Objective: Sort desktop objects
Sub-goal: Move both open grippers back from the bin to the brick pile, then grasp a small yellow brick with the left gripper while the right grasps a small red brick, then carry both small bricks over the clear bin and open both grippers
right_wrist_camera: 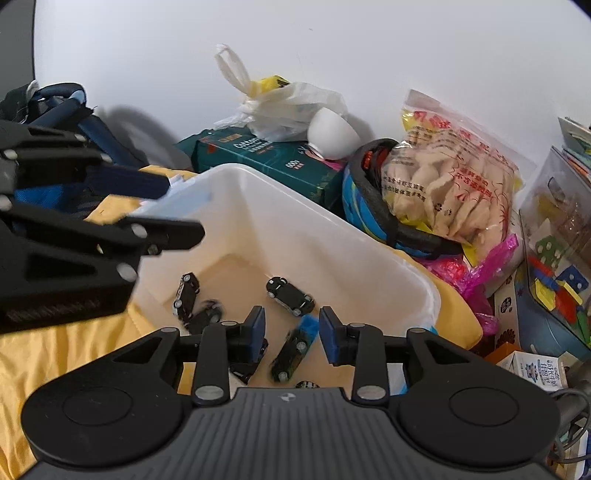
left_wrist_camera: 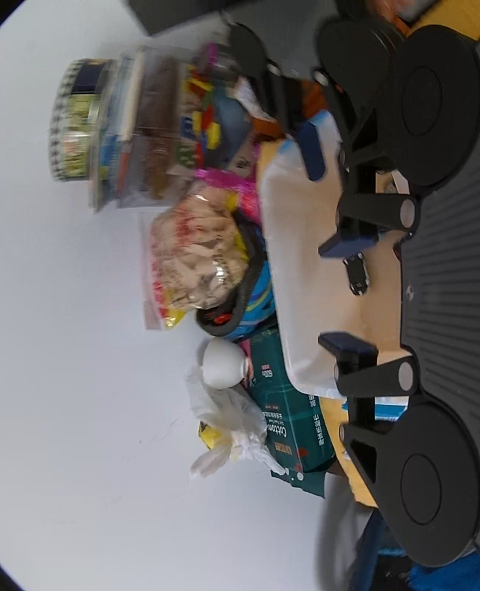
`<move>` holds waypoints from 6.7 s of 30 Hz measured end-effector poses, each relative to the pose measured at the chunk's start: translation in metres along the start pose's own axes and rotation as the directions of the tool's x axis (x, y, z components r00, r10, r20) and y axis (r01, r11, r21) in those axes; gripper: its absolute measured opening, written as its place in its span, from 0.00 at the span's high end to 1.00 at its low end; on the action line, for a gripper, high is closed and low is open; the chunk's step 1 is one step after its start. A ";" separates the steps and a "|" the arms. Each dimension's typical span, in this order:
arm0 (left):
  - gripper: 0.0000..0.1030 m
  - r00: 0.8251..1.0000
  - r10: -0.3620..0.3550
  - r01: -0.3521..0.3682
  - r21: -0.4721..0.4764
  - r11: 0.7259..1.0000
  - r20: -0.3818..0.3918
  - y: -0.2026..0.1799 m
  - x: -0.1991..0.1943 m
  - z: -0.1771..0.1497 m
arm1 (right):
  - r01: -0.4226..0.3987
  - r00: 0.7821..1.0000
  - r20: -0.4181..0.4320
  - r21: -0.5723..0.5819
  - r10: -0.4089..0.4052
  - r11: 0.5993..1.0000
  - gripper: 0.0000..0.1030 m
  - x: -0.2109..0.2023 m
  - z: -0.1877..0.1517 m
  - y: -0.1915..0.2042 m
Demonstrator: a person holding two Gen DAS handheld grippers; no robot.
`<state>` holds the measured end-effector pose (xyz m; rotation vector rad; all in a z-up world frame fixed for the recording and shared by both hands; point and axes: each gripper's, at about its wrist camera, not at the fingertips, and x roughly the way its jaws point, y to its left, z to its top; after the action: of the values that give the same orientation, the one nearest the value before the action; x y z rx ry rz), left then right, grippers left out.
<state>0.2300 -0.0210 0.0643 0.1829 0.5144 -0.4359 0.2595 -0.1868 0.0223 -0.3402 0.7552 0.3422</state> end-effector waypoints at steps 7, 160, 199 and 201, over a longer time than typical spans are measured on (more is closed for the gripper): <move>0.25 0.994 0.064 -0.063 -0.010 0.998 0.085 -0.003 -0.057 -0.023 | -0.046 0.997 0.064 -0.012 0.047 0.999 0.46 -0.028 -0.018 0.020; 0.62 0.941 -0.082 0.102 0.044 0.994 -0.329 -0.071 -0.129 -0.254 | -0.541 0.820 -0.228 -0.007 0.525 0.841 0.58 -0.086 -0.223 0.127; 0.79 0.978 0.076 -0.117 0.210 0.971 0.193 -0.031 -0.100 -0.027 | -0.047 0.991 0.119 -0.095 0.058 0.994 0.78 -0.079 -0.054 0.044; 0.79 0.978 0.086 -0.123 0.190 0.974 0.191 -0.025 -0.083 -0.013 | -0.022 0.988 0.150 -0.088 0.035 0.996 0.78 -0.073 -0.039 0.036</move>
<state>0.1479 -0.0102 0.0940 0.3605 0.2788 -0.3961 0.1712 -0.1844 0.0418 -0.3799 0.5984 0.4239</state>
